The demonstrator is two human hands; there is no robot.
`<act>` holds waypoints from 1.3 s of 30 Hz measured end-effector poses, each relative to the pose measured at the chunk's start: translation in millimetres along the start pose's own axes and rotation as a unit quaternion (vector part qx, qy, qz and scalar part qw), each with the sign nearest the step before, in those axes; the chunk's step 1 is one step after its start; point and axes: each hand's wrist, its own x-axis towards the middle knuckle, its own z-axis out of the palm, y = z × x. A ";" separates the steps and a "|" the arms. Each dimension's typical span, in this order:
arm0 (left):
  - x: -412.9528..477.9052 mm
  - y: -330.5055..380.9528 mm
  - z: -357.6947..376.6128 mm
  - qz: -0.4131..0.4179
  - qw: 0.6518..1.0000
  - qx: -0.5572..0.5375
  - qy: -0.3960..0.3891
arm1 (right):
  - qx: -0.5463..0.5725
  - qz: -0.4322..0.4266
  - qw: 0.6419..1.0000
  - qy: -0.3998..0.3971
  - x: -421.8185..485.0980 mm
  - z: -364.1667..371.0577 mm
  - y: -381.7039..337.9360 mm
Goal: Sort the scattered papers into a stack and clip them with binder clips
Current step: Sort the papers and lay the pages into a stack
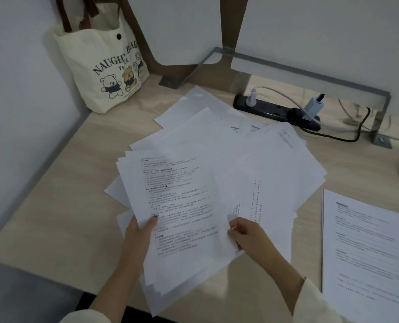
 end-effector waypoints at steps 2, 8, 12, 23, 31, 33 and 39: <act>0.3 0.3 -8.1 -0.001 1.000 0.002 0.008 | -0.003 -0.003 0.999 0.044 0.8 -0.6 0.3; -2.2 6.2 -57.3 0.015 0.998 0.005 0.065 | -0.110 0.001 0.982 0.150 11.5 -5.4 -0.5; -5.7 0.8 -84.4 0.002 0.995 0.020 0.095 | -0.150 0.037 0.974 0.168 12.8 11.4 -16.7; -5.3 -6.3 -79.3 0.002 0.992 0.073 0.106 | 0.472 0.189 0.854 0.107 34.9 10.2 -45.2; -4.7 -3.0 -76.2 0.003 0.992 0.076 0.096 | 0.437 0.104 0.889 0.089 63.3 19.4 -68.3; -2.7 -4.0 -77.9 -0.004 0.993 0.066 0.093 | 0.456 0.122 0.876 0.100 72.9 22.2 -72.9; 0.0 -7.1 -81.0 -0.010 0.996 0.039 0.074 | 0.407 0.121 0.892 0.158 94.5 38.0 -77.8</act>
